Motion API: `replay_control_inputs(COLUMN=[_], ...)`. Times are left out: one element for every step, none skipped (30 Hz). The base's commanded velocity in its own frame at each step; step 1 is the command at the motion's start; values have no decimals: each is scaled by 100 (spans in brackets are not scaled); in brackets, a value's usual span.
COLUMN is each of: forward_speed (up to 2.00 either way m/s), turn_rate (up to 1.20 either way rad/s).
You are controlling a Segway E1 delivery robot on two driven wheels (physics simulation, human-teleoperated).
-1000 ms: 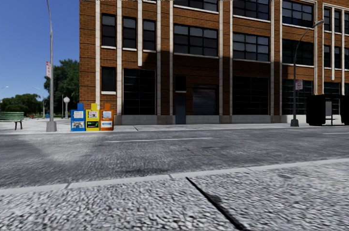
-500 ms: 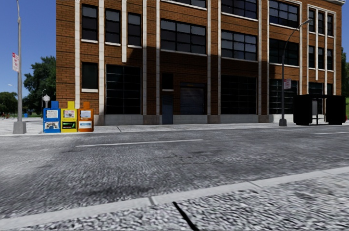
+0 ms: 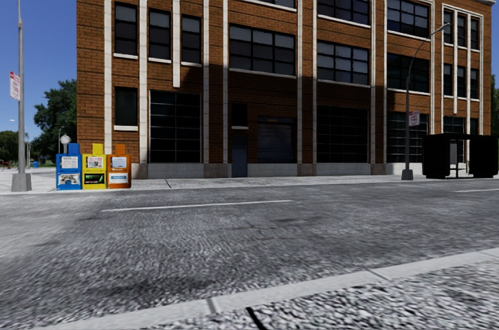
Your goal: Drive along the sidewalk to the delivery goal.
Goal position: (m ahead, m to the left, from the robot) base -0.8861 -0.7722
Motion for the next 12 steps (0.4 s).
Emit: replay_control_inputs(forward_speed=[0, 0, 0, 0, 0, 0, 0, 0, 0, 0, 0, 0], turn_rate=[0, 0, 0, 0, 0, 0, 0, 0, 0, 0, 0, 0])
